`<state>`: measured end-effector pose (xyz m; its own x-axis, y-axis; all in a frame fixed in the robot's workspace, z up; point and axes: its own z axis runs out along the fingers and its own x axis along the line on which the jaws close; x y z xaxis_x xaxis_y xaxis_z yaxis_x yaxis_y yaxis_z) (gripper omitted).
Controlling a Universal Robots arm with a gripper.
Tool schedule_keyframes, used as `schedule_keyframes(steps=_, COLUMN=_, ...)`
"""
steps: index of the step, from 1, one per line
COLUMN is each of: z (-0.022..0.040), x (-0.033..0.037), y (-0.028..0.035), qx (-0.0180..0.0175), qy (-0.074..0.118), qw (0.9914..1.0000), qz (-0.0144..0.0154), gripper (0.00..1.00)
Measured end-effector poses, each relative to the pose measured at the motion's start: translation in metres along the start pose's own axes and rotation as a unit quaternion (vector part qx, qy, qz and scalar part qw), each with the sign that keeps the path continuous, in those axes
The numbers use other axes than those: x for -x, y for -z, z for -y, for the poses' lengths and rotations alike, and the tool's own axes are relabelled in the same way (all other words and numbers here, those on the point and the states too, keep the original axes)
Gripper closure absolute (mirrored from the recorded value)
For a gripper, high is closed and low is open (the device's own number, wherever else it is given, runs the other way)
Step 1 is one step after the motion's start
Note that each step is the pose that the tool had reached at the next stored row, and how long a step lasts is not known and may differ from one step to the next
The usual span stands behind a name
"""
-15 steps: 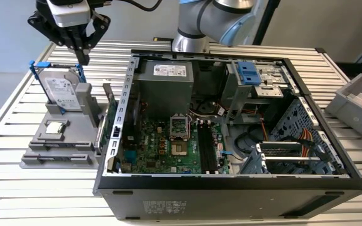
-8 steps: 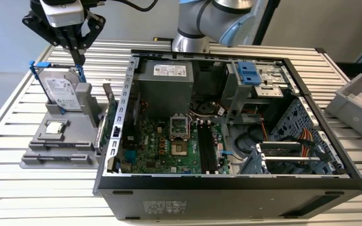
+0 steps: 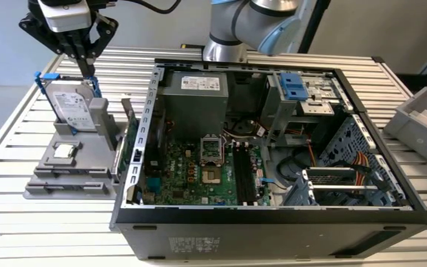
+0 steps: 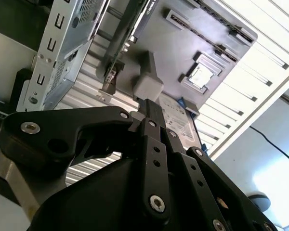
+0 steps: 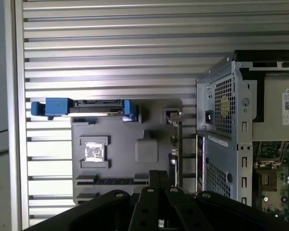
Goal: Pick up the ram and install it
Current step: 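Reach for the ram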
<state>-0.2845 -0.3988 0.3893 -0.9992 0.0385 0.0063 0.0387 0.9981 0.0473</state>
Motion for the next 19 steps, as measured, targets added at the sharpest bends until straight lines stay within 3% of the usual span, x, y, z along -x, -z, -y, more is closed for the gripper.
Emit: schedule_keyframes(steps=19, z=0.0010, x=-0.0256, y=-0.0011, qx=0.0000, qy=0.003, qw=1.00000, qz=-0.0012, gripper=1.00)
